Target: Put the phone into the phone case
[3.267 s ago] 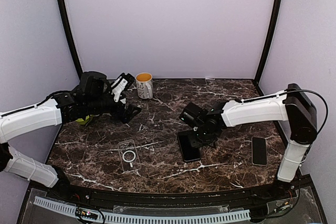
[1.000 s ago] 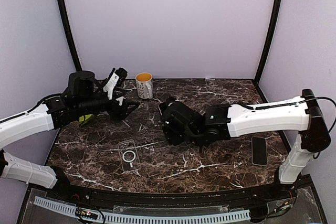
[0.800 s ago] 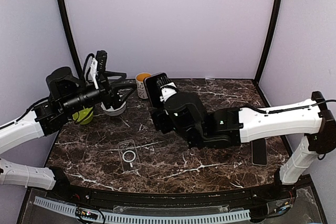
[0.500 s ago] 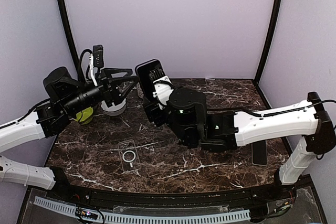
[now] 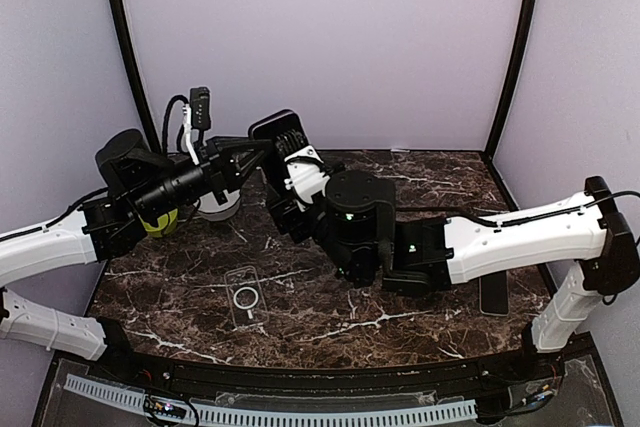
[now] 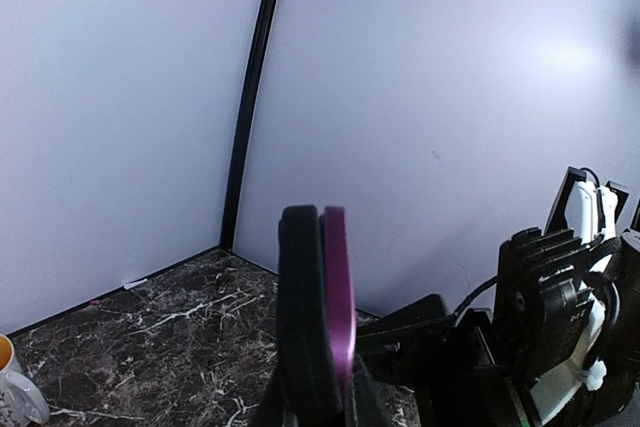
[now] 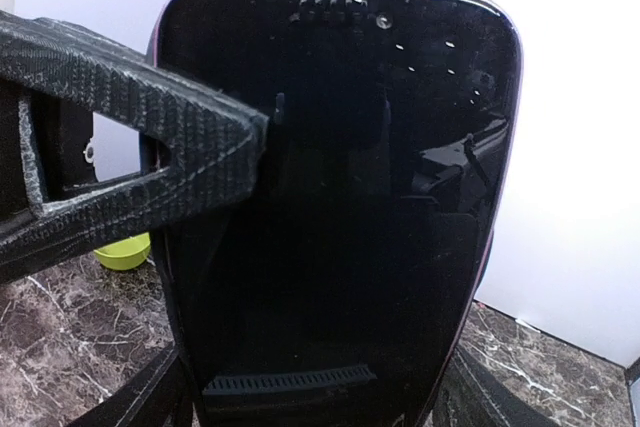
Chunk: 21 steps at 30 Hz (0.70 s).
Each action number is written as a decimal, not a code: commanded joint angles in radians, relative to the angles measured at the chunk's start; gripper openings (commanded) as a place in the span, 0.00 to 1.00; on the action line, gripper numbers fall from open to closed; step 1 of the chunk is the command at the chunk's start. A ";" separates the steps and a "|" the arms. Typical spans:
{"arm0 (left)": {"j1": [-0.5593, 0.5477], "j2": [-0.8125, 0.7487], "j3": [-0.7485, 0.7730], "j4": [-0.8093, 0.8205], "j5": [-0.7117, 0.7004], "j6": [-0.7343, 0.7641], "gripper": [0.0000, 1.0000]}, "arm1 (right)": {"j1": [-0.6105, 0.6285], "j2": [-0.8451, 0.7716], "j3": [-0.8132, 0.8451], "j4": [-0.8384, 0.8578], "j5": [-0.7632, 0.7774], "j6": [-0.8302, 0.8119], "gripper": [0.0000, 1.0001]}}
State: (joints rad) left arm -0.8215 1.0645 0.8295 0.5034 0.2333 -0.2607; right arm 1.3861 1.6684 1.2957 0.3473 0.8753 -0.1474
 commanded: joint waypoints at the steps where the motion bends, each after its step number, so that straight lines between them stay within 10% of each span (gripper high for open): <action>1: 0.002 -0.009 0.018 0.049 -0.012 0.000 0.00 | 0.015 -0.027 0.012 0.088 -0.013 -0.012 0.20; 5: 0.001 -0.019 0.010 0.048 -0.006 0.016 0.00 | 0.014 -0.045 -0.008 0.082 -0.038 -0.007 0.27; 13: 0.001 -0.047 -0.007 0.056 0.021 0.105 0.00 | -0.014 -0.139 -0.053 -0.072 -0.197 0.035 0.95; 21: 0.000 -0.088 -0.014 0.025 0.188 0.212 0.00 | -0.139 -0.296 -0.039 -0.397 -0.785 0.034 0.99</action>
State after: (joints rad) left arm -0.8211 1.0439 0.8165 0.4706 0.3019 -0.1390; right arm 1.3102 1.4540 1.2438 0.1192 0.4583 -0.1169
